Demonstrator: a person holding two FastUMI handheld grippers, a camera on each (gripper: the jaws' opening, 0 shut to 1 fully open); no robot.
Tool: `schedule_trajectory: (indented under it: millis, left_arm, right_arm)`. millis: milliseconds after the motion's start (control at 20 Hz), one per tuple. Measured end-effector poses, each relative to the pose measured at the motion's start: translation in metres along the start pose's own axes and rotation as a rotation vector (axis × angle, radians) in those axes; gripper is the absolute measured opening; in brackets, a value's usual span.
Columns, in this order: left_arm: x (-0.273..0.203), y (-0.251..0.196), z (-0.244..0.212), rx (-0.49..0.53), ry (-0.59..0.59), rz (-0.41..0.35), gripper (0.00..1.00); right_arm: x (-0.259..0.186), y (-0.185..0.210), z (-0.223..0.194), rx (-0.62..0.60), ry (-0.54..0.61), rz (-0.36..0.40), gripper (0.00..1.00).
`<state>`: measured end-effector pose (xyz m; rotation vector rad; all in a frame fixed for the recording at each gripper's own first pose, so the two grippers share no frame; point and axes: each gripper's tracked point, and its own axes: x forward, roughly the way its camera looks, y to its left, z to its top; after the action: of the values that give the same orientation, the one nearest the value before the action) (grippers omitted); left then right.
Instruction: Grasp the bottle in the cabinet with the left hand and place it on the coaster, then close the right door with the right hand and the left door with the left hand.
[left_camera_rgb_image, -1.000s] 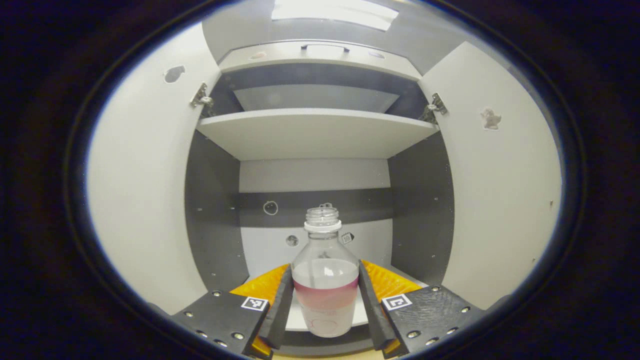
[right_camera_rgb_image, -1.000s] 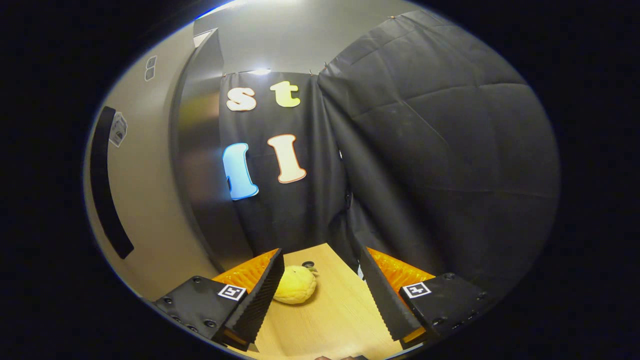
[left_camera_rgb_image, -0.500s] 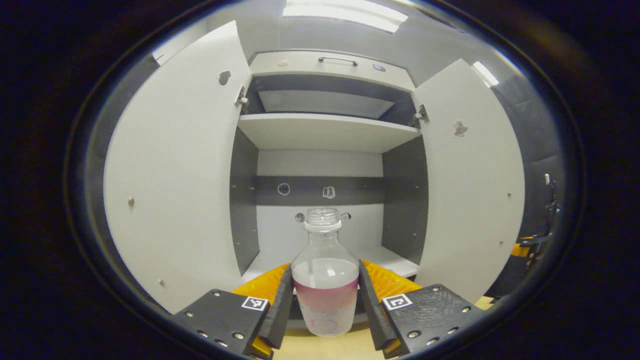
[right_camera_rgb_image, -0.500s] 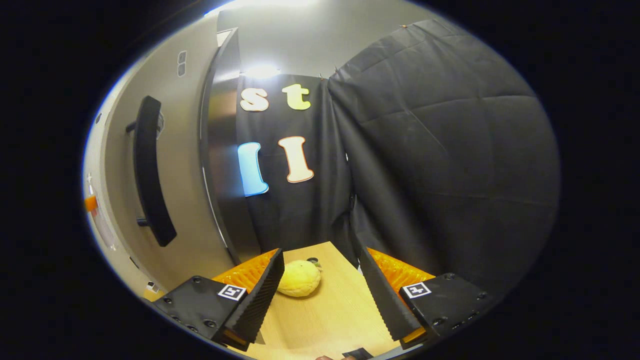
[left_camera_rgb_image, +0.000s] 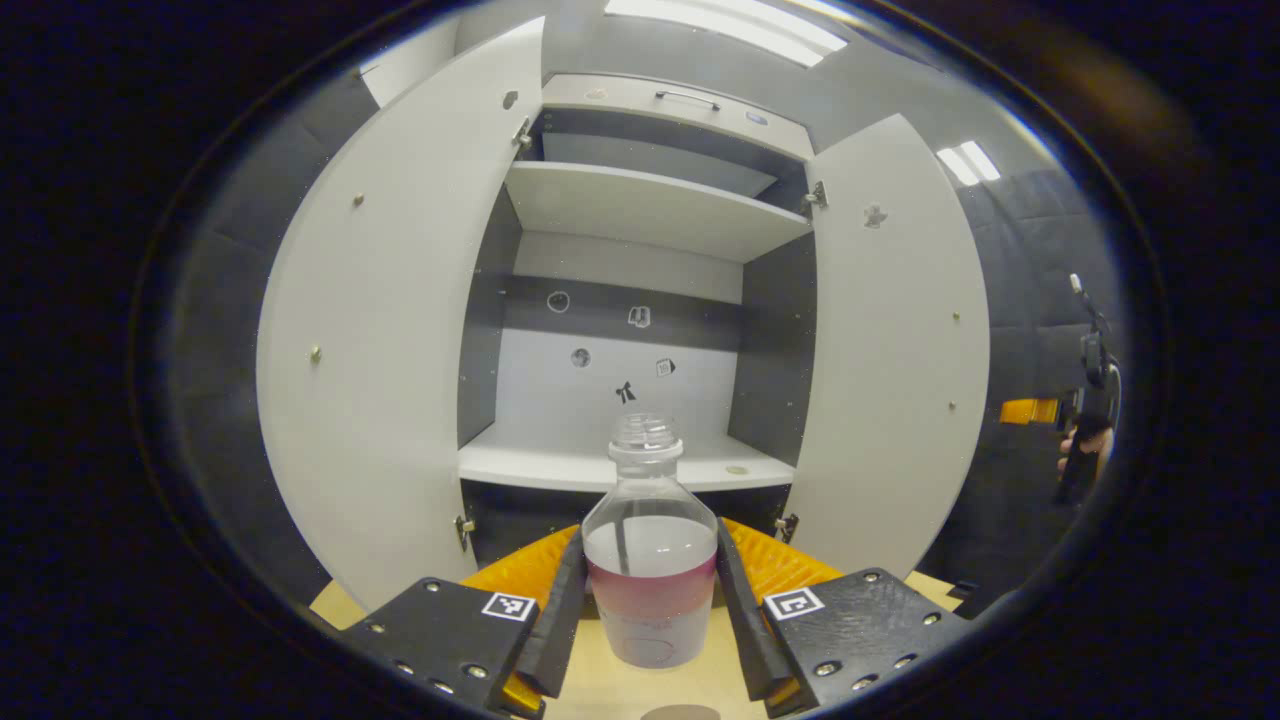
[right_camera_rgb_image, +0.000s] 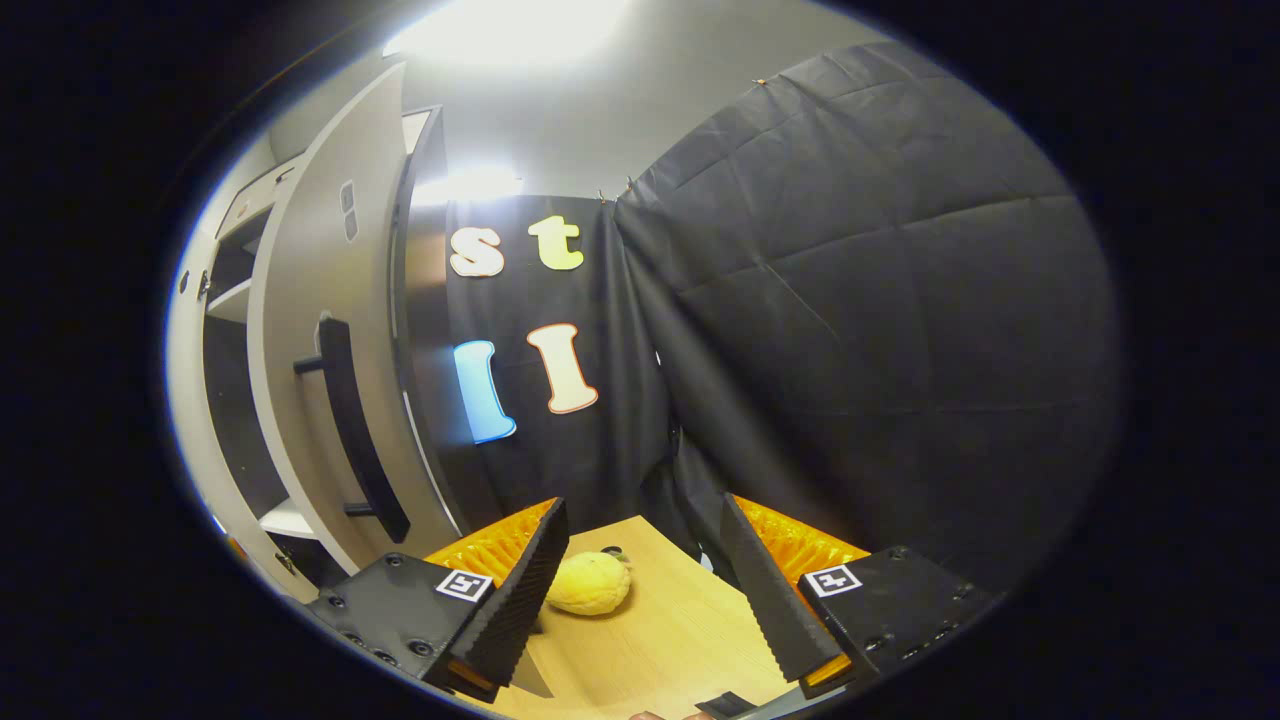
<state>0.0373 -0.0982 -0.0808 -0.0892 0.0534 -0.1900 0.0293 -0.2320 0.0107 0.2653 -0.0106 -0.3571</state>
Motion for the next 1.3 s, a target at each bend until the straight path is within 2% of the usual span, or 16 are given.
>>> schedule_trajectory:
  millis: [50, 100, 350, 550, 600, 650, 1050, 1300]
  left_arm:
    - [-0.001, 0.002, -0.021, 0.021, 0.025, 0.015, 0.68]
    - [-0.002, 0.001, -0.041, 0.042, 0.049, 0.014, 0.68]
    - [-0.007, -0.020, -0.116, 0.041, 0.122, -0.041, 0.68]
    - [-0.015, -0.036, -0.172, 0.089, 0.188, -0.073, 0.68]
    - [-0.017, -0.038, -0.186, 0.087, 0.204, -0.080, 0.68]
    - [-0.019, -0.042, -0.197, 0.079, 0.212, -0.084, 0.68]
    - [-0.026, -0.059, -0.246, 0.078, 0.209, -0.041, 0.69]
    - [-0.025, -0.062, -0.248, 0.092, 0.206, -0.041, 0.70]
  right_arm:
    - [-0.004, -0.003, 0.001, -0.027, -0.005, 0.000, 0.98]
    - [-0.009, -0.005, 0.002, -0.058, -0.006, -0.004, 0.91]
    - [-0.031, 0.011, 0.007, -0.112, 0.000, 0.041, 0.92]
    - [-0.042, 0.019, 0.004, -0.133, 0.019, 0.072, 0.92]
    - [-0.045, 0.017, 0.001, -0.130, 0.031, 0.069, 0.98]
    - [-0.048, 0.016, -0.002, -0.122, 0.044, 0.067, 0.98]
    - [-0.050, -0.002, -0.023, -0.092, 0.171, 0.041, 0.98]
    - [-0.043, -0.004, -0.026, -0.092, 0.184, 0.034, 0.98]
